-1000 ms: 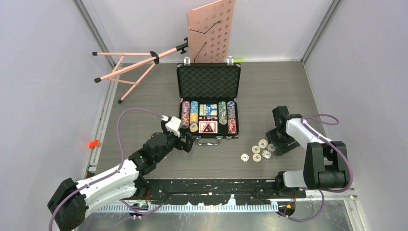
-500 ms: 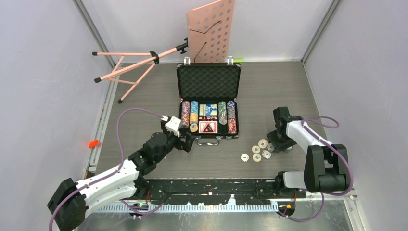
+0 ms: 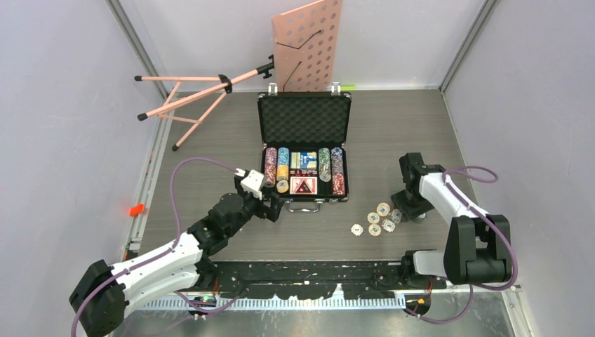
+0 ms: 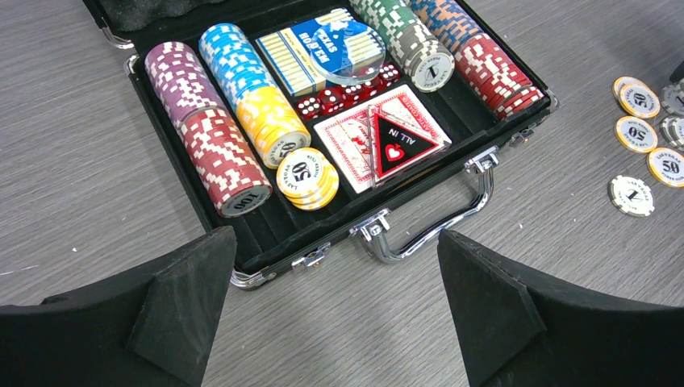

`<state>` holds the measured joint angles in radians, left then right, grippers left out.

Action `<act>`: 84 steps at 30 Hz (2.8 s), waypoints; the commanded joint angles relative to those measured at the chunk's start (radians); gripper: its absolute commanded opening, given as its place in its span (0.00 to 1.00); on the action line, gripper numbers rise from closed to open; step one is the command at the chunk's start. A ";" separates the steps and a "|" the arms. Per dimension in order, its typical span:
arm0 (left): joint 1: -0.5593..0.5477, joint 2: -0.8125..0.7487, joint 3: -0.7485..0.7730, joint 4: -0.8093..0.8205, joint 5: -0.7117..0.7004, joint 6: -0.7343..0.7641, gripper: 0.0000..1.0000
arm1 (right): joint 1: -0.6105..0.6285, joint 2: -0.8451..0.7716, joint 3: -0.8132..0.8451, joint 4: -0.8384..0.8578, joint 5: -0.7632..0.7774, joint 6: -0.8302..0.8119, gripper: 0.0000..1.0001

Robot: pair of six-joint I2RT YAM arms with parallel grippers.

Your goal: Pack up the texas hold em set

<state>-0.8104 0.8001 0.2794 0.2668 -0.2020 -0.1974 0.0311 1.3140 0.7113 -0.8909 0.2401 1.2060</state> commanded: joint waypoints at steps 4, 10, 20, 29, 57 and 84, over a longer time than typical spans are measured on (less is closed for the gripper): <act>-0.001 -0.007 0.020 0.029 -0.006 0.018 1.00 | 0.003 -0.082 0.097 -0.095 0.046 -0.010 0.46; -0.001 0.022 0.027 0.042 0.027 0.011 1.00 | 0.003 -0.080 0.085 -0.087 0.038 -0.017 0.47; -0.001 0.024 0.024 0.048 0.035 0.006 1.00 | 0.003 -0.018 -0.027 0.040 0.011 -0.032 0.49; -0.001 0.013 0.023 0.045 0.035 0.006 1.00 | 0.003 -0.008 -0.055 0.096 0.019 -0.045 0.57; -0.001 0.014 0.023 0.045 0.045 0.009 1.00 | 0.003 -0.088 0.045 -0.006 0.043 -0.052 0.73; -0.001 0.022 0.023 0.049 0.052 0.009 1.00 | 0.003 0.034 -0.053 0.108 -0.005 0.026 0.93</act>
<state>-0.8104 0.8207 0.2794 0.2718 -0.1585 -0.1982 0.0311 1.3258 0.6731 -0.8051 0.2127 1.2110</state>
